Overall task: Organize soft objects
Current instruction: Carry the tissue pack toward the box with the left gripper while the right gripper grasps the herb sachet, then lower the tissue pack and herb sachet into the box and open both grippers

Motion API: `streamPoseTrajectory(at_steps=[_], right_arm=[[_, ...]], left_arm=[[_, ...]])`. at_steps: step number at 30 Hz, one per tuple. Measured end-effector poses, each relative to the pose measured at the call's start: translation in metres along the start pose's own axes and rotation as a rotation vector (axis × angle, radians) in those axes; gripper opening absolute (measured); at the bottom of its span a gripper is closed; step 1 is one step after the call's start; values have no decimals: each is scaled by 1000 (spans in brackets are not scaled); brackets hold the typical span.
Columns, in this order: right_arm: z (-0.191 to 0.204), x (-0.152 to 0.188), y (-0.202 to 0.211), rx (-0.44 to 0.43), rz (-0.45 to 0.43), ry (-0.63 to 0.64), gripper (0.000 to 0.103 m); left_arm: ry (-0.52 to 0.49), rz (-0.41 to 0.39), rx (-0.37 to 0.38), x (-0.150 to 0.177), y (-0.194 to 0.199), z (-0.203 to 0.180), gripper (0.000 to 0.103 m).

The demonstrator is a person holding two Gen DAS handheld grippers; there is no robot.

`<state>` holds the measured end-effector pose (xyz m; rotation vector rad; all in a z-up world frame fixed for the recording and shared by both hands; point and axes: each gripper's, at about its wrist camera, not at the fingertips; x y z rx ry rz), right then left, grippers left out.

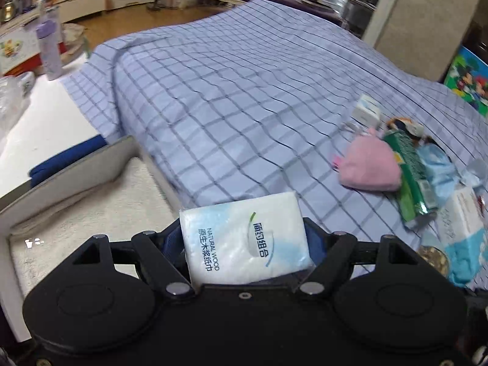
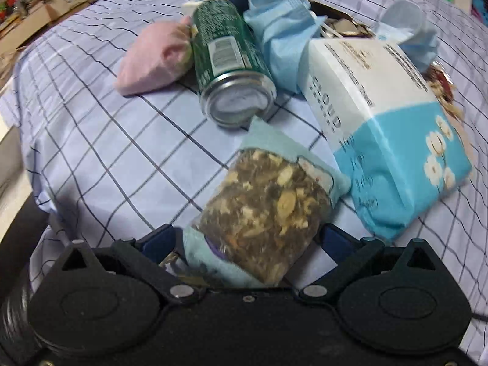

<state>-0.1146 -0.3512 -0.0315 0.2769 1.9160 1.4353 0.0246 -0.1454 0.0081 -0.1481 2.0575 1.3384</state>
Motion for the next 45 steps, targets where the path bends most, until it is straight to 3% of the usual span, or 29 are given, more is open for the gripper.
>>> streamPoseTrajectory(at_steps=[7, 9, 11, 14, 17, 26, 34, 40, 45], right_arm=[[-1, 0, -5, 43, 15, -58, 99], [6, -1, -7, 50, 1, -50, 91], [13, -1, -5, 47, -24, -36, 73], [20, -1, 7, 26, -46, -13, 56], [17, -5, 13, -10, -56, -20, 50], [47, -6, 49, -126, -58, 31, 49], [131, -26, 85, -277, -94, 177, 49], [208, -42, 108, -340, -139, 328, 49], [262, -51, 106, -361, -124, 414, 49]], left_arm=[[77, -17, -101, 2, 4, 35, 73], [89, -35, -131, 3, 9, 41, 73], [100, -48, -153, 4, 15, 46, 73], [113, -53, -171, 5, 23, 52, 73], [105, -62, -207, 4, 31, 57, 73], [124, -52, -251, -3, 45, 83, 73], [153, -31, -298, -15, 45, 118, 73], [264, 26, -269, -12, 30, 153, 73], [394, 48, -293, -8, 22, 185, 73]])
Point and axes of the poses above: each gripper's, at about its wrist camera, not at the fingertips, and y roughly against the way its jaws point, z to its left, x to its underside, and after that the axes turned 4 degrees about x, right-handed
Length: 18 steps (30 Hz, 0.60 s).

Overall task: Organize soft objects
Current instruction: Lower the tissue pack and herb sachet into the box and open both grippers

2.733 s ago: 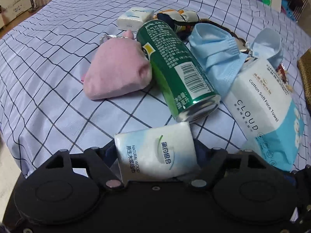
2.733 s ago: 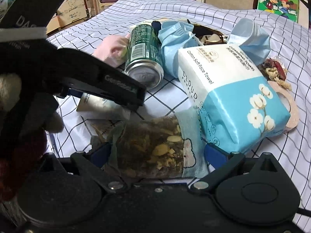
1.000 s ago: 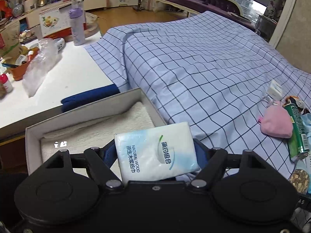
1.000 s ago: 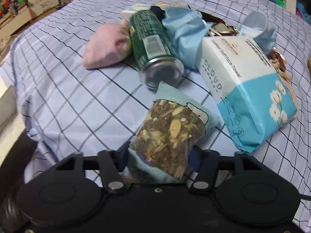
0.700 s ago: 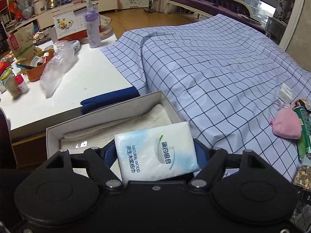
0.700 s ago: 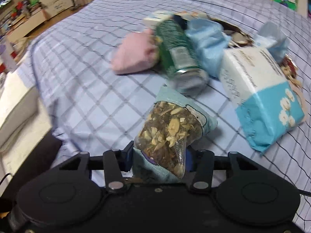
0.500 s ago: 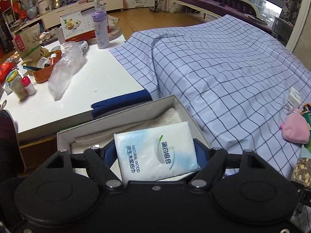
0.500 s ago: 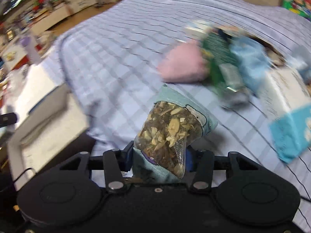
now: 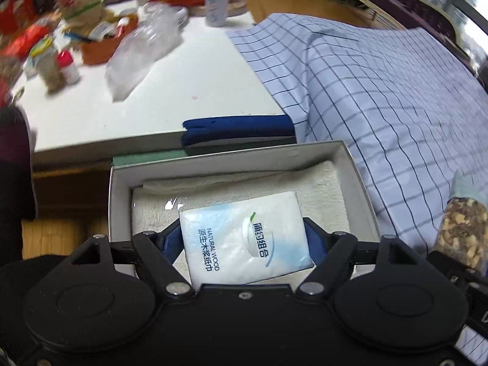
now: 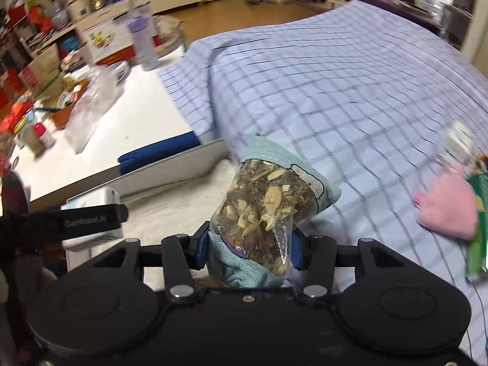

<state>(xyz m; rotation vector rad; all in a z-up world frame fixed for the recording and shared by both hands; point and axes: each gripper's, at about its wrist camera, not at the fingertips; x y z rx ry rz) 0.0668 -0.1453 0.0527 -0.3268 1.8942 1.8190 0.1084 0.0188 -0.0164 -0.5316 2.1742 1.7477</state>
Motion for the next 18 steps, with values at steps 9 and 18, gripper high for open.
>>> streamPoseTrajectory(at_steps=[9, 18], right_arm=[[34, -23, -30, -24, 37, 39, 49], [43, -28, -46, -8, 48, 49, 46]], left_arm=[[7, -3, -50, 1, -1, 5, 73], [-6, 8, -56, 1, -5, 1, 73]])
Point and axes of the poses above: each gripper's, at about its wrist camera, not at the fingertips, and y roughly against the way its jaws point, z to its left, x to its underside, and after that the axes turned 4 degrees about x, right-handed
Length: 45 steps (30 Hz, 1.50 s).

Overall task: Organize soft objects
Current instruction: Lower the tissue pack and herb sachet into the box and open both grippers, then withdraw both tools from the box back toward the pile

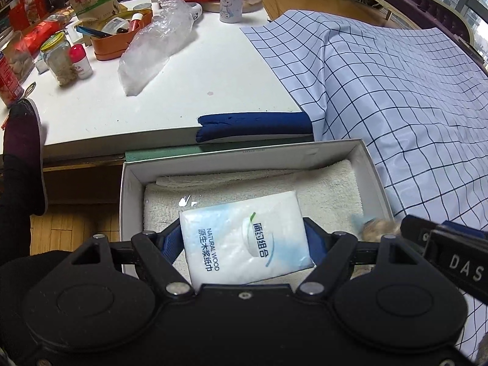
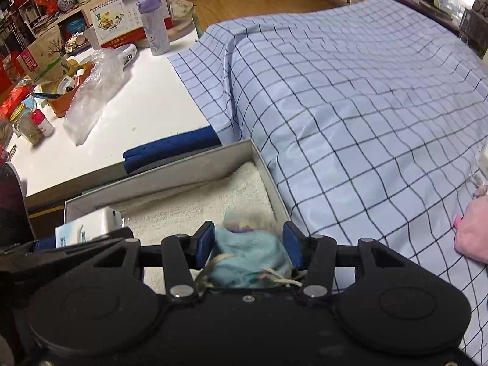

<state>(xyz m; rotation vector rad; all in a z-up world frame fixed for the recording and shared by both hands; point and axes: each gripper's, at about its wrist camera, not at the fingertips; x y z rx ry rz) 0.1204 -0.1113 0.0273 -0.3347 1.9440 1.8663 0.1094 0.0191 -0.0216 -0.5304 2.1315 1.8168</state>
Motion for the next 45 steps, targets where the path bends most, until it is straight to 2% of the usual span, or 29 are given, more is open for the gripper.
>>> streamPoseTrajectory(at_steps=[6, 10, 11, 14, 25, 33, 45], right_arm=[[6, -14, 5, 6, -46, 6, 45], [5, -13, 11, 16, -71, 13, 48], [3, -12, 11, 17, -72, 14, 51], [-2, -4, 9, 22, -64, 4, 51], [-19, 23, 1, 26, -30, -46, 57], [-24, 34, 11, 64, -62, -50, 61], [-54, 63, 45, 126, -167, -79, 78]], left_arm=[[27, 12, 0, -2, -2, 4, 76], [29, 9, -2, -3, -1, 5, 85], [24, 7, -9, -3, -1, 4, 85], [15, 9, -21, -1, -1, 2, 85], [-9, 22, 0, 8, 2, -2, 85], [-37, 17, 16, 14, 6, -6, 85], [-137, -9, 35, 24, 14, -23, 85]])
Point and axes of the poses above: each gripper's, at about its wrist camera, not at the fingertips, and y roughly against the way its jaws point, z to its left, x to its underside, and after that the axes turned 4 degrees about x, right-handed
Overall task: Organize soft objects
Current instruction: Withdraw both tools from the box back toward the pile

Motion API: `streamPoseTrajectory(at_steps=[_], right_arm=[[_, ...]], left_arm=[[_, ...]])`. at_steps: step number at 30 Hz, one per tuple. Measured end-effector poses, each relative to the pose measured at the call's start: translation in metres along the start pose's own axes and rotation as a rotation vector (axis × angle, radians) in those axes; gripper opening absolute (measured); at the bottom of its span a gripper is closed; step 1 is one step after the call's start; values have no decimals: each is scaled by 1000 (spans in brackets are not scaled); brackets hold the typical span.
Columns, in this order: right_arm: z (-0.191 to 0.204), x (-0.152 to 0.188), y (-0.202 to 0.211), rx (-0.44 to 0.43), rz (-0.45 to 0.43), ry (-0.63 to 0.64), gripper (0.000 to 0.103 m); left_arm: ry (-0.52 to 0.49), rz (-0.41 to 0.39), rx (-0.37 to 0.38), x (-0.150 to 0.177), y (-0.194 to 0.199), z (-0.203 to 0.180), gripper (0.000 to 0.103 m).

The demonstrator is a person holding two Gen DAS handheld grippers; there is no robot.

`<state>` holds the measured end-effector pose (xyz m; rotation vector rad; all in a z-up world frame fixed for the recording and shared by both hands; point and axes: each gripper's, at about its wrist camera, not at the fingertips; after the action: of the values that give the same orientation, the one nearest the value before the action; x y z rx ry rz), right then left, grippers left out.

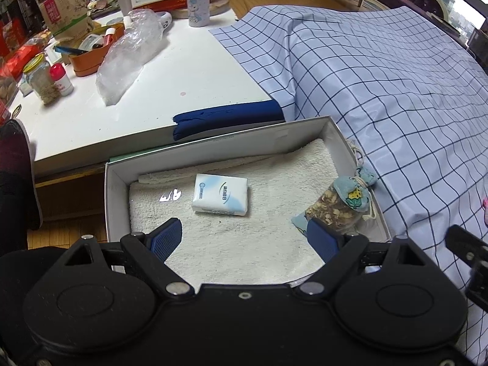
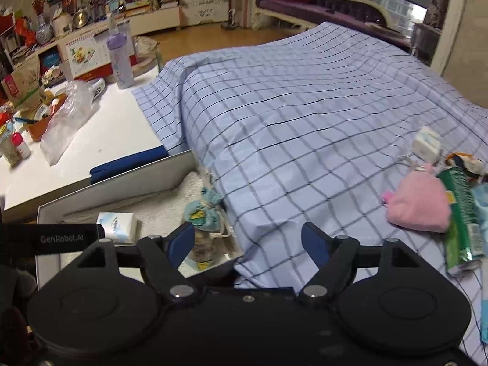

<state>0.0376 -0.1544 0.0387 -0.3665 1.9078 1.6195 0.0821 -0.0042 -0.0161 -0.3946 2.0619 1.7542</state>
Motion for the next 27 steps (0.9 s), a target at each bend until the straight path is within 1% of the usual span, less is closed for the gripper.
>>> streamPoseTrajectory(at_steps=[1, 3, 6, 8, 9, 10, 13, 16, 18, 22, 25, 27], right_arm=[[-6, 3, 4, 5, -9, -10, 80], [-18, 9, 11, 17, -28, -30, 82], [-34, 19, 23, 53, -62, -43, 86], [-45, 28, 31, 84, -89, -48, 98], [-51, 33, 35, 101, -103, -56, 101], [-58, 37, 39, 115, -118, -66, 102], [-79, 52, 51, 158, -157, -89, 102], [-102, 65, 65, 191, -196, -127, 102], [-118, 71, 72, 219, -216, -166, 103], [-157, 82, 78, 257, -218, -312, 103], [-188, 89, 76, 281, -190, -386, 103], [-211, 94, 77, 313, -178, -430, 103]], left_arm=[[-10, -3, 2, 1, 1, -2, 85], [-31, -9, 9, 3, 3, -7, 85], [-73, -15, 19, 7, 5, -15, 85], [-101, -14, 35, 10, 6, -23, 85], [-116, -13, 46, 12, 7, -26, 85], [-131, -13, 58, 14, 8, -31, 85], [-175, -15, 103, 23, 11, -46, 86], [-205, -25, 148, 33, 15, -64, 89], [-216, -22, 192, 39, 16, -76, 92], [-235, -13, 263, 52, 15, -100, 92], [-274, -32, 277, 63, 17, -118, 92], [-293, -37, 294, 69, 18, -128, 92]])
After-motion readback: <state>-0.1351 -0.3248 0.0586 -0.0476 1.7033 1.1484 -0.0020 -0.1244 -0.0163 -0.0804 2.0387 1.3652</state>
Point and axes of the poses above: each gripper's, at about its wrist camera, not at the fingertips, and y roughly against the way its jaws point, z to its left, x to its underside, and after that the axes turned 4 degrees about x, right-handed
